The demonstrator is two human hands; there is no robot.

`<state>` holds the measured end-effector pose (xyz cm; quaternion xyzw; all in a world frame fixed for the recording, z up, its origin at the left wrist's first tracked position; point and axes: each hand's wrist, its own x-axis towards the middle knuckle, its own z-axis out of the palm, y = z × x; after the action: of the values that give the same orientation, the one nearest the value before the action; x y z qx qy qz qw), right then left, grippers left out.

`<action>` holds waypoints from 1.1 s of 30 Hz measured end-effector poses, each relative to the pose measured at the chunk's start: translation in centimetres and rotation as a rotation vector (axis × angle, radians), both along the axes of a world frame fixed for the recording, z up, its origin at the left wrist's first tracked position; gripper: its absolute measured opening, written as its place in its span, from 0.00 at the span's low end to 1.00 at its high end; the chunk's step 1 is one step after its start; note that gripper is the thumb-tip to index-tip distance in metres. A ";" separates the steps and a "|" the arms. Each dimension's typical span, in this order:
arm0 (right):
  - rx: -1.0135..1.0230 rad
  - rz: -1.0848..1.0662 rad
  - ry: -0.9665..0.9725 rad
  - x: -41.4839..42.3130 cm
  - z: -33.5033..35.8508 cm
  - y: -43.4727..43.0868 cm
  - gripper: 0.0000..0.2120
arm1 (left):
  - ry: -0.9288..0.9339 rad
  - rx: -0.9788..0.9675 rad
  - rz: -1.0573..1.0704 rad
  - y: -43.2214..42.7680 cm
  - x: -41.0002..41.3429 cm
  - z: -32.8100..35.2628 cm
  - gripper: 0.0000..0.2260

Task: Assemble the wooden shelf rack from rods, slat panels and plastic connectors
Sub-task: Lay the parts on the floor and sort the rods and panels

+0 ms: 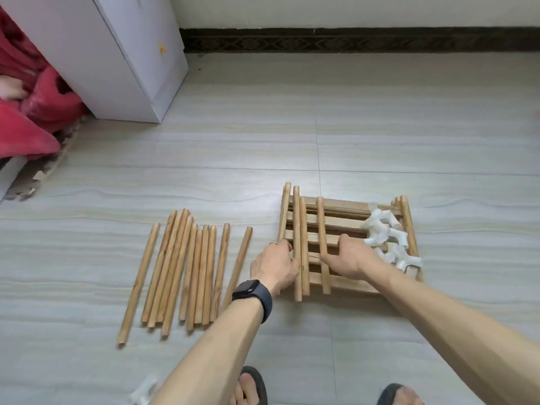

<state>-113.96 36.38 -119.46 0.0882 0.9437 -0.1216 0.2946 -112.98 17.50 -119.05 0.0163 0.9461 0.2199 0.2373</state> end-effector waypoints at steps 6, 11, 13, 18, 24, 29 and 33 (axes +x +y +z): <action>-0.161 -0.133 0.042 0.0 -4.5 -1.5 0.31 | -0.066 0.094 0.140 2.9 0.2 -3.6 0.14; -0.159 -0.151 0.069 -0.5 -5.0 -2.6 0.24 | -0.098 0.184 0.186 2.5 -0.1 -4.1 0.17; -0.139 -0.134 0.091 -0.3 -5.1 -2.5 0.24 | -0.111 0.213 0.218 1.6 -0.5 -3.6 0.18; -0.032 -0.019 0.174 1.2 -4.9 -2.1 0.21 | 0.048 0.262 0.336 -4.2 -0.7 -1.8 0.19; -0.086 0.003 0.269 2.2 -3.2 -3.5 0.11 | 0.083 0.034 0.623 -17.0 1.8 -1.8 0.22; -0.275 0.058 0.273 2.9 -1.6 -10.9 0.15 | -0.045 -0.271 0.609 -23.4 4.6 -3.9 0.23; -0.417 -0.020 0.137 5.3 -3.6 -17.0 0.14 | -0.051 -0.338 0.625 -24.9 4.4 -5.1 0.23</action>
<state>-108.66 19.42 -123.01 0.0264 0.9151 -0.3229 0.2403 -108.60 -7.39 -124.15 -0.3190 0.9221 0.1228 0.1813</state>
